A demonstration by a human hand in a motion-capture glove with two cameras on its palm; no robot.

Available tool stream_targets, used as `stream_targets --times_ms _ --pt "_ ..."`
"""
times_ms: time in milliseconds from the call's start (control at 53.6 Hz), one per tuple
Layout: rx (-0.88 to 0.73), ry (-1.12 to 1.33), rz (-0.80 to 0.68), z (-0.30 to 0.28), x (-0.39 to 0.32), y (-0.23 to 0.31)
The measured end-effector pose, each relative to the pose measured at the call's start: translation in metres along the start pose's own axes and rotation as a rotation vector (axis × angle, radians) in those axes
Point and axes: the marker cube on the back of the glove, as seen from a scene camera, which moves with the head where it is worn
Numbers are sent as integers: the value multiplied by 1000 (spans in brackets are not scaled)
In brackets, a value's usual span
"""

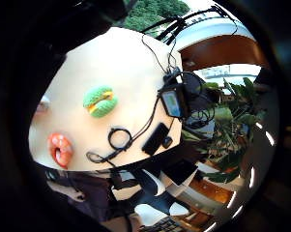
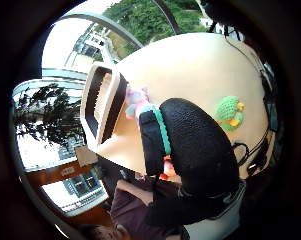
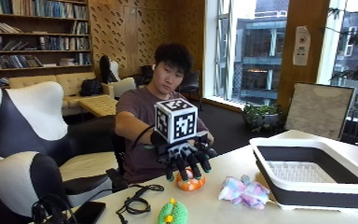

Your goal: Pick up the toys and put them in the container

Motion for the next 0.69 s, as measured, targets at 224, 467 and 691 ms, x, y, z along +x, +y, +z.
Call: stream_targets --times_ms 224,467,691 --pt "-139 -19 41 84 26 -4" --pt "-106 -61 24 155 36 -3" --pt "233 -27 41 159 44 -25"
